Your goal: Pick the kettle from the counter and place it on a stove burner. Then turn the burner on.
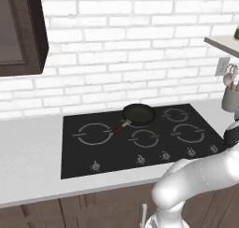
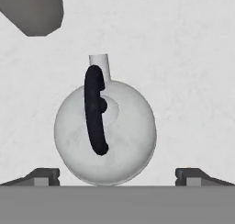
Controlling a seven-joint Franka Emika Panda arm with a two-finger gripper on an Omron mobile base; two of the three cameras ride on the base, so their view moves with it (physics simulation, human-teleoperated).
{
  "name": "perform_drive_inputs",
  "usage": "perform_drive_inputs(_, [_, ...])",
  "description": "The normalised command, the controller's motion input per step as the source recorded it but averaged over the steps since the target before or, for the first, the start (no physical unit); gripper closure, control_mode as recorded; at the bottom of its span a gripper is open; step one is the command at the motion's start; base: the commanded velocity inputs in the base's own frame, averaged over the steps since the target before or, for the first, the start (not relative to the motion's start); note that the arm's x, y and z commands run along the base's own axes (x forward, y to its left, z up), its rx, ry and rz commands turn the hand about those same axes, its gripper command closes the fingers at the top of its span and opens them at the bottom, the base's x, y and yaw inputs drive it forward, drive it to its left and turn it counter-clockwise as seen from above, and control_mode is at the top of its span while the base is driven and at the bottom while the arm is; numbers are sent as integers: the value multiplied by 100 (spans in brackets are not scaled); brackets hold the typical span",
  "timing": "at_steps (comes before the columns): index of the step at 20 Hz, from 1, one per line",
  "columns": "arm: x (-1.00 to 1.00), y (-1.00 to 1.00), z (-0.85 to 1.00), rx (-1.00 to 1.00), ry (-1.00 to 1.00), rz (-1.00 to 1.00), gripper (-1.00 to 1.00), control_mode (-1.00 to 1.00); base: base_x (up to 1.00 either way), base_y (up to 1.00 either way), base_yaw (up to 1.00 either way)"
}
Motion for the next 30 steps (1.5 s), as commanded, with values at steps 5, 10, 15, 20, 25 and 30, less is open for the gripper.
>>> perform_drive_inputs(5, [27,-22,-15,0,0,1,-100,-100,0,0,0])
perform_drive_inputs(10, [9,-30,-27,0,0,0,100,-100,0,0,0])
perform_drive_inputs(15, [0,-11,-26,0,0,0,100,-100,0,0,0])
perform_drive_inputs(20, [11,0,-3,0,0,0,100,-100,0,0,0])
perform_drive_inputs(25, [-20,14,-10,0,2,0,100,-100,0,0,0])
perform_drive_inputs(30, [-88,63,7,-1,-4,9,100,-100,0,0,0])
